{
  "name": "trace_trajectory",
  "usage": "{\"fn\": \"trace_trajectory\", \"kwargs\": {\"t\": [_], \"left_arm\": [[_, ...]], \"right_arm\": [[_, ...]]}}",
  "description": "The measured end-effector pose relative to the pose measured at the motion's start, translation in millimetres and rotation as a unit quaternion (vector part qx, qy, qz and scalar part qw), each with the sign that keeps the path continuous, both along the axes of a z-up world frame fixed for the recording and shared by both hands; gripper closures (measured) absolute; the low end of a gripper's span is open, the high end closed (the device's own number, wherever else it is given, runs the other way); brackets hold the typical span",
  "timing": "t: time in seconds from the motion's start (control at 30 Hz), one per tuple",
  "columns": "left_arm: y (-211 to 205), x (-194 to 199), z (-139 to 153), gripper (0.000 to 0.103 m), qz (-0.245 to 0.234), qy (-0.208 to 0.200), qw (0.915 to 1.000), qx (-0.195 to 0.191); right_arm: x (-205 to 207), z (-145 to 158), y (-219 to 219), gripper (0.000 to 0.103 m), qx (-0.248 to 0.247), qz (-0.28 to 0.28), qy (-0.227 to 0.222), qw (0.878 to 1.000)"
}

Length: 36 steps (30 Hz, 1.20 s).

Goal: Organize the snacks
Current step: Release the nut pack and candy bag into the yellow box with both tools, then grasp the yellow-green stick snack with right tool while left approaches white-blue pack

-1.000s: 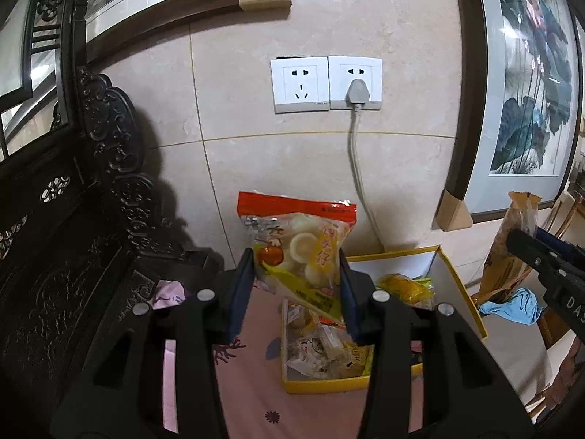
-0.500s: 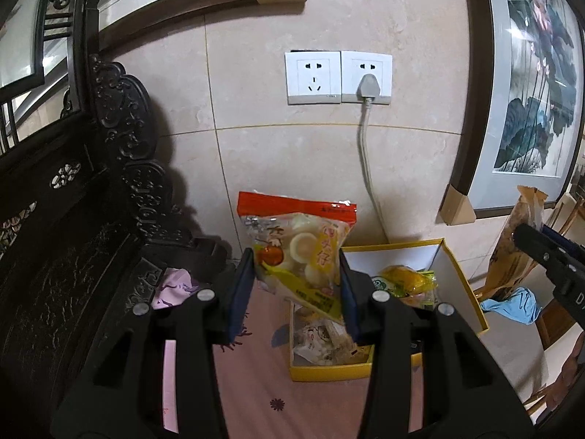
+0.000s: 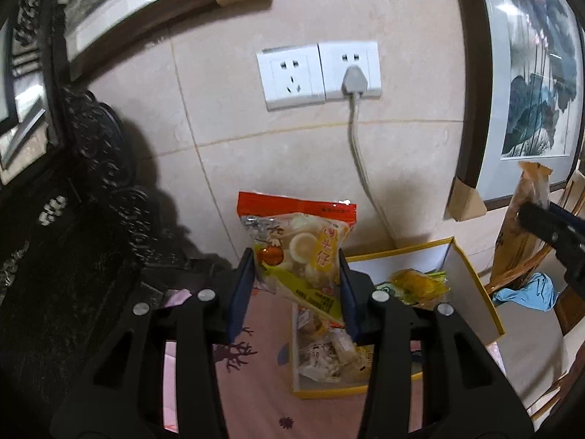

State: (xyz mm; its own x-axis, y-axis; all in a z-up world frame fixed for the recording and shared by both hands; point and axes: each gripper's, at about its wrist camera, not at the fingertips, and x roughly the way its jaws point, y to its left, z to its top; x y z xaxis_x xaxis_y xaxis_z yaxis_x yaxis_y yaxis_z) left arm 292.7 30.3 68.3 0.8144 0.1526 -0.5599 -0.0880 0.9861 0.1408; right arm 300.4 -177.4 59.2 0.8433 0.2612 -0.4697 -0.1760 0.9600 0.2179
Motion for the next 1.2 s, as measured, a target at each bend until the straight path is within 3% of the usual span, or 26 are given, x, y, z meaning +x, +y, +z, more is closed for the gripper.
{"fn": "trace_trajectory", "kwargs": {"t": [0.03, 0.07, 0.1, 0.13, 0.17, 0.33, 0.47, 0.53, 0.67, 0.73, 0.83, 0.9, 1.0, 1.07, 1.13, 1.2], "left_arm": [[1.3, 6.7, -6.8, 0.031, 0.004, 0.002, 1.0, -0.006], [2.2, 14.0, -16.2, 0.003, 0.008, 0.0, 0.9999, -0.01], [1.5, 22.3, -32.2, 0.002, 0.021, 0.008, 0.9998, 0.001], [-0.2, 27.8, -45.0, 0.002, 0.034, 0.043, 0.9983, 0.018], [-3.7, 32.1, -61.6, 0.002, 0.038, 0.097, 0.9937, 0.04], [-12.4, 11.2, -91.8, 0.002, 0.025, 0.125, 0.9866, 0.102], [-5.1, -28.6, -126.3, 0.002, 0.016, 0.175, 0.9784, 0.109], [1.8, -64.1, -156.7, 0.002, 0.007, 0.22, 0.9705, 0.099], [-6.8, -147.6, -208.7, 0.002, -0.035, 0.279, 0.9562, 0.08], [-19.6, -201.3, -228.9, 0.002, -0.086, 0.301, 0.948, 0.056], [-30.1, -250.3, -246.6, 0.002, -0.101, 0.325, 0.9391, 0.046], [-31.3, -270.9, -256.7, 0.002, -0.084, 0.349, 0.9331, 0.024], [-26.4, -288.0, -259.5, 0.002, -0.057, 0.357, 0.9314, -0.042], [-19.5, -296.4, -258.2, 0.002, -0.04, 0.348, 0.9321, -0.092], [-12.3, -304.2, -255.7, 0.002, -0.02, 0.339, 0.9316, -0.131], [-11.0, -312.4, -254.4, 0.002, -0.007, 0.333, 0.9341, -0.128]], "right_arm": [[4.2, -3.4, -1.1, 0.057, 0.0, -0.004, 0.0, 1.0], [14.4, -12.6, 1.1, 0.03, -0.014, -0.004, -0.001, 1.0], [21.7, -19.8, 4.6, 0.002, -0.032, -0.001, 0.005, 0.999], [29.8, -30.2, 8.8, 0.001, -0.055, 0.002, 0.021, 0.998], [35.9, -40.3, 11.7, 0.001, -0.071, 0.007, 0.042, 0.997], [23.3, -73.6, 3.0, 0.001, -0.057, 0.031, 0.097, 0.993], [-17.2, -97.5, -4.4, 0.001, -0.098, 0.04, 0.124, 0.987], [-42.6, -126.2, -6.1, 0.001, -0.112, 0.047, 0.168, 0.978], [-76.1, -202.7, 17.2, 0.001, -0.112, 0.095, 0.279, 0.949], [-81.7, -225.5, 35.7, 0.001, -0.124, 0.101, 0.288, 0.944], [-85.0, -248.9, 69.6, 0.001, -0.167, 0.091, 0.265, 0.945], [-84.7, -261.6, 84.8, 0.001, -0.166, 0.087, 0.249, 0.95], [-80.0, -290.2, 93.7, 0.001, -0.153, 0.08, 0.283, 0.943], [-90.7, -294.9, 100.5, 0.001, -0.177, 0.087, 0.241, 0.95], [-93.2, -296.1, 95.5, 0.008, -0.159, 0.09, 0.246, 0.952], [-91.6, -289.7, 89.9, 0.042, -0.155, 0.073, 0.266, 0.949]]}}
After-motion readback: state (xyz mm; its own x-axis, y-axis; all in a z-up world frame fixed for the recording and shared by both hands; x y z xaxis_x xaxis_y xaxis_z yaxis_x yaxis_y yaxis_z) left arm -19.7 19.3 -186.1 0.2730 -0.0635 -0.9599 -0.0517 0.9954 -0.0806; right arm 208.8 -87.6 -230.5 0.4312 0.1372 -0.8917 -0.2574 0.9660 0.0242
